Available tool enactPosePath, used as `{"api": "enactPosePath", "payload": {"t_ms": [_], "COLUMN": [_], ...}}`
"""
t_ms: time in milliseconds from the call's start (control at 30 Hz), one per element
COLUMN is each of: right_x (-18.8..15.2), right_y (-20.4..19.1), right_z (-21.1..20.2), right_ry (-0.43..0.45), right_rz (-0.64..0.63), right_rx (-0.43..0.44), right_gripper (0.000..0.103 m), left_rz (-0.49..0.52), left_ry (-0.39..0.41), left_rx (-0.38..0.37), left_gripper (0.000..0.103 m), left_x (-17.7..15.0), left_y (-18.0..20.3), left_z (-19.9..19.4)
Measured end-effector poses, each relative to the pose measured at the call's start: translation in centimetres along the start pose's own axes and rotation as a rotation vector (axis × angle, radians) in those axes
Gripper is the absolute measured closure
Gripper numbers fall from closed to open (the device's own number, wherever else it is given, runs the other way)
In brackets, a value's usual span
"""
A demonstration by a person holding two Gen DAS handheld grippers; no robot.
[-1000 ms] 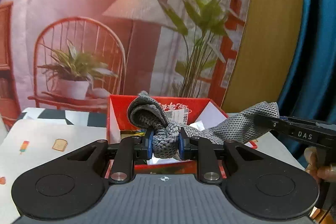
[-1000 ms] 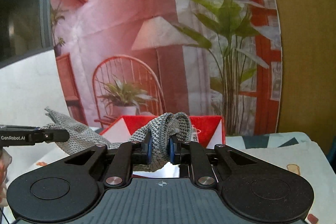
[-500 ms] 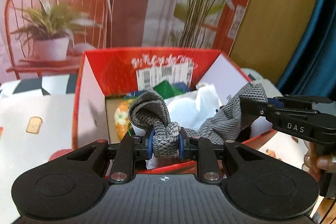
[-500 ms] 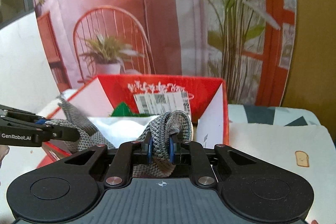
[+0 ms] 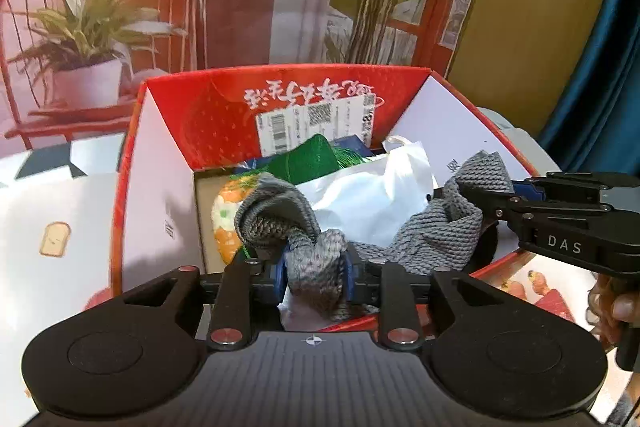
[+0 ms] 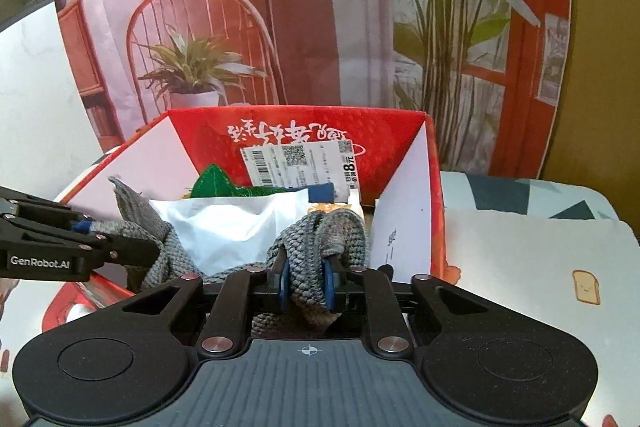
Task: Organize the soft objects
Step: 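Lift the grey towel with both tools into the red box and open them, then move both tools down to the rolled white cloth by the box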
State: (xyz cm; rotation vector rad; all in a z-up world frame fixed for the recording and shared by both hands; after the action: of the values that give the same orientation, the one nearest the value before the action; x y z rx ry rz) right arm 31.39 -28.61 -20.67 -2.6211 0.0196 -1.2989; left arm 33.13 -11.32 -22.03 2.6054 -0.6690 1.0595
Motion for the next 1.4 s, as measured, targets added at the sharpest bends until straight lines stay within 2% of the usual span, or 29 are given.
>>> {"api": "enactPosePath", "payload": {"t_ms": [67, 167, 333, 367, 433, 500, 733, 900, 1000, 1067, 1100, 1167, 1400], "right_x": [0.0, 0.1, 0.3, 0.3, 0.1, -0.2, -3.0, -6.4, -8.7, -10.1, -10.8, -11.9, -13.0], "right_y": [-0.1, -0.5, -0.5, -0.4, -0.4, -0.4, -0.6, -0.1, 0.3, 0.3, 0.3, 0.4, 1.7], "right_z": [-0.1, -0.6, -2.4, -2.8, -3.7, -4.7, -8.0, -9.2, -8.8, -7.8, -7.3, -6.5, -4.0], "right_ry": [0.006, 0.032, 0.125, 0.146, 0.188, 0.232, 0.369, 0.395, 0.361, 0.307, 0.28, 0.242, 0.177], "right_rz": [-0.019, -0.066, -0.103, -0.104, -0.098, -0.093, -0.048, 0.022, 0.064, 0.077, 0.081, 0.099, 0.185], "right_rx": [-0.014, -0.042, -0.071, -0.069, -0.059, -0.055, -0.034, -0.034, -0.021, -0.005, -0.008, -0.015, -0.046], "right_gripper": [0.082, 0.067, 0.021, 0.017, 0.004, 0.001, 0.001, 0.001, 0.001, 0.002, 0.005, 0.009, 0.033], "left_rz": [0.01, 0.024, 0.021, 0.022, 0.021, 0.012, -0.075, -0.143, -0.189, -0.207, -0.21, -0.209, -0.228], "left_ry": [0.012, 0.057, 0.127, 0.141, 0.172, 0.205, 0.292, 0.272, 0.216, 0.193, 0.182, 0.158, 0.121], "left_rx": [0.006, 0.027, 0.047, 0.054, 0.059, 0.063, 0.1, 0.138, 0.128, 0.111, 0.106, 0.1, 0.113], "left_gripper": [0.04, 0.015, 0.005, 0.003, 0.002, 0.0, 0.0, 0.0, 0.001, 0.005, 0.008, 0.019, 0.037], "left_x": [0.1, 0.4, 0.6, 0.5, 0.0, -0.7, -4.7, -7.9, -9.5, -10.4, -10.7, -11.4, -12.7], "left_y": [0.1, 0.1, 0.2, 0.2, 0.1, 0.0, -1.4, -2.6, -3.0, -3.1, -3.1, -3.2, -4.3], "left_z": [-0.4, -1.5, -3.7, -4.2, -5.2, -6.2, -9.5, -9.8, -8.6, -7.6, -7.1, -6.1, -3.6]}}
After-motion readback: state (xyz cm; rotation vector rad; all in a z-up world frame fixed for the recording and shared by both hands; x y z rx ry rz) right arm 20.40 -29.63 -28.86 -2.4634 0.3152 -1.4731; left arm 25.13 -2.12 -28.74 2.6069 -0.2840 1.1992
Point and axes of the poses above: each gripper's, at about its wrist camera, not at the fingertips, and z roughly the way its jaws point, y to its right, x to its top, the point moved 6 cm from there along z, roughly the way its jaws point, and after that the axes turned 3 degrees about z, right-handed, at the moved point
